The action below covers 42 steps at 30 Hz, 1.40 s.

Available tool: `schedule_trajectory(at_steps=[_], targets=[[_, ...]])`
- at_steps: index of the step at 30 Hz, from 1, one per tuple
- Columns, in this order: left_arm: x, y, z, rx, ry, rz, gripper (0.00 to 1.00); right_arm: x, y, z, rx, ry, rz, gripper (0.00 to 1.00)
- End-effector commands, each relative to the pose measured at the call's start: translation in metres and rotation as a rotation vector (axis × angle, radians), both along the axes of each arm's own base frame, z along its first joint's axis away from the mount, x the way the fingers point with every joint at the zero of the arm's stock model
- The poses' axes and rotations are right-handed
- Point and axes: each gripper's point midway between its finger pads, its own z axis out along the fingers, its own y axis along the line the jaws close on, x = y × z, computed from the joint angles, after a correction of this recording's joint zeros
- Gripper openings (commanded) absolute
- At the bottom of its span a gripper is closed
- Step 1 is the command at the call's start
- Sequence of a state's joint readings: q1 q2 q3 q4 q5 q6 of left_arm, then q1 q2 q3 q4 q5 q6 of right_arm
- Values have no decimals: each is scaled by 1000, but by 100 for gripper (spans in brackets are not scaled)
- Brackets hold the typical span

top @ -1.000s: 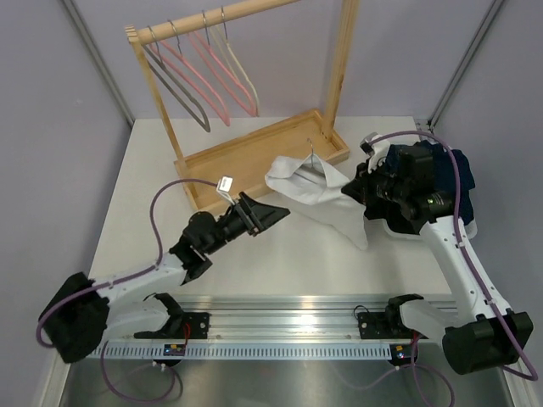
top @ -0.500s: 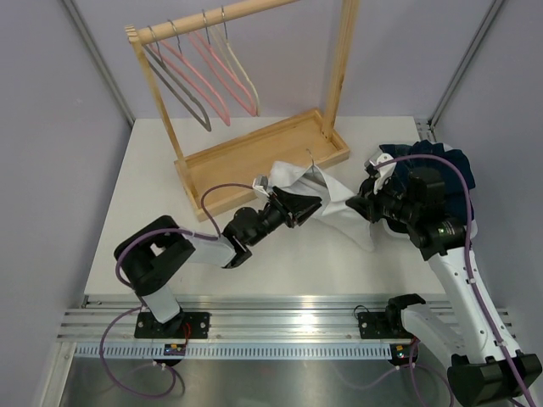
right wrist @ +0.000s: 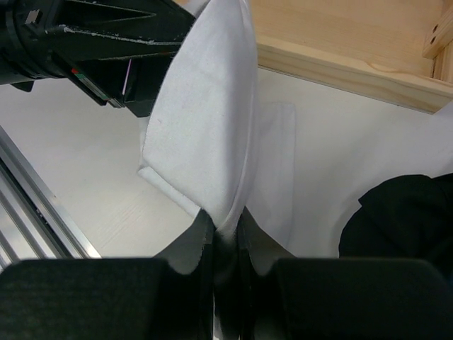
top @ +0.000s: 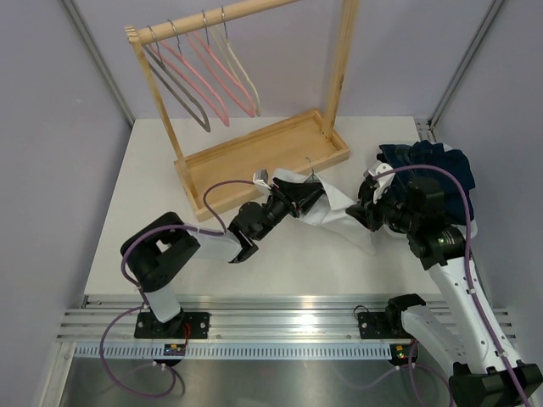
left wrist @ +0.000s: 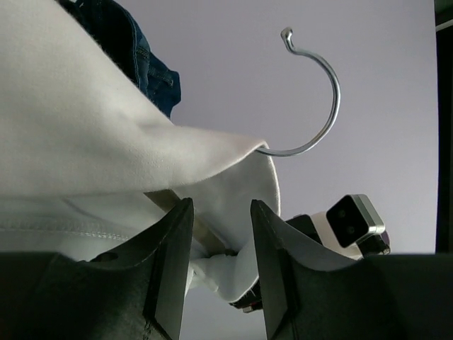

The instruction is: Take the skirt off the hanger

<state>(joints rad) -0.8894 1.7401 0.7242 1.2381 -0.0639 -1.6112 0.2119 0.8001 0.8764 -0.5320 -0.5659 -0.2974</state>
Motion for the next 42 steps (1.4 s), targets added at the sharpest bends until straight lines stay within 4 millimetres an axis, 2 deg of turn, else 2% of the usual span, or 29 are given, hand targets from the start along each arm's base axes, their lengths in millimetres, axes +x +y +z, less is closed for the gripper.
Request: schedule_trajectory(at_steps=[1,5,10,12,14,15,21,26,29,34,37,42], targets=[[13,-4,10,-19,-8,54,42,-3,9,23,27,-89,47,0],[9,-9,10,-8,-8,39,42,2,4,32,16,-124,10,0],[1,-4,5,18,-6,34,43,16,-5,35,-10,-150,-59,0],[-2,0,12,28,-26,39,44,21,-10,38,-15,-164,-96,0],[-4,3,10,69,-43,50,46,26,-12,40,-20,-172,-118,0],[-5,7,19,72,-59,63,48,27,-13,40,-24,-173,-125,0],[-4,9,12,164,-47,80,51,23,-8,45,10,-165,-99,0],[3,-8,13,158,-33,51,52,17,-4,52,35,-161,-82,0],[4,-17,6,167,-17,34,52,14,-3,58,44,-165,-80,0],[15,-31,14,167,-15,47,51,5,1,66,77,-160,-56,0],[19,-33,13,172,-16,55,51,3,1,65,75,-159,-52,0],[24,-41,20,156,-25,49,49,-3,2,52,72,-137,-33,0]])
